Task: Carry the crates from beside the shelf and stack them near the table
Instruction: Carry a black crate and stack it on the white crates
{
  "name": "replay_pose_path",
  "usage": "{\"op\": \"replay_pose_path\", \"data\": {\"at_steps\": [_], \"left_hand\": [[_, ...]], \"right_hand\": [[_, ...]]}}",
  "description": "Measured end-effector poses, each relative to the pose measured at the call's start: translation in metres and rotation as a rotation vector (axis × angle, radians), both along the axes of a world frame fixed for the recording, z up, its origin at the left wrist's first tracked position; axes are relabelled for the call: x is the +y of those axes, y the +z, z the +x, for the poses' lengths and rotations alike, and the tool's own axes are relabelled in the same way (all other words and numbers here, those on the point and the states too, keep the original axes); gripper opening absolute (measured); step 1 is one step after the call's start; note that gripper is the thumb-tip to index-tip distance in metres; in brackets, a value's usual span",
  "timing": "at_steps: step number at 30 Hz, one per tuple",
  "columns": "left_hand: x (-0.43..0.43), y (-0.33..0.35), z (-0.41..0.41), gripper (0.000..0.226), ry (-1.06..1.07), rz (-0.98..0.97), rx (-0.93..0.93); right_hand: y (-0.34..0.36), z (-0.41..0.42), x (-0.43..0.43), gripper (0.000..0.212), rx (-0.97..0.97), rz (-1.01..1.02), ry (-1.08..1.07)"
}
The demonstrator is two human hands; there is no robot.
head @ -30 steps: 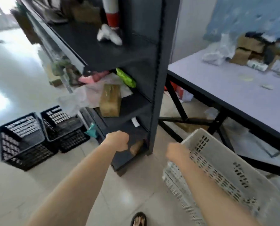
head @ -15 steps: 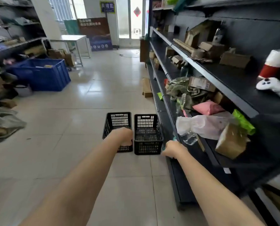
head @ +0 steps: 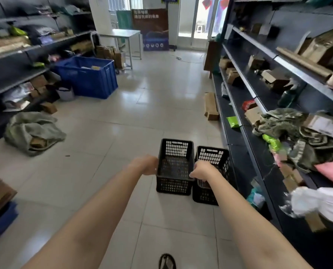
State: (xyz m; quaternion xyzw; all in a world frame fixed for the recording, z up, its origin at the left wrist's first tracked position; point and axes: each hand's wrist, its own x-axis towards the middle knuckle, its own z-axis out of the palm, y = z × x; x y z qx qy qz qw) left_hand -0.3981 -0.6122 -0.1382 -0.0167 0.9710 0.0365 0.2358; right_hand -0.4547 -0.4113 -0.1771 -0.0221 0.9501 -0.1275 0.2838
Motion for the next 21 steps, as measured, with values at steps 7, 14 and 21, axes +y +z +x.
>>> {"op": "replay_pose_path", "data": {"at_steps": [7,14,21], "left_hand": [[-0.096,-0.009,-0.126,0.037,0.072,-0.031,-0.048],[-0.153,-0.023,-0.237,0.031,0.002,0.001,-0.063],[-0.203,-0.053,-0.366,0.039,-0.293,-0.005,-0.091]], "right_hand": [[-0.022,-0.134,-0.075,0.048,-0.069,0.013,0.026],[-0.030,-0.229,-0.144,0.044,-0.112,0.037,0.029],[-0.062,-0.310,-0.200,0.042,-0.058,0.009,-0.192]]}}
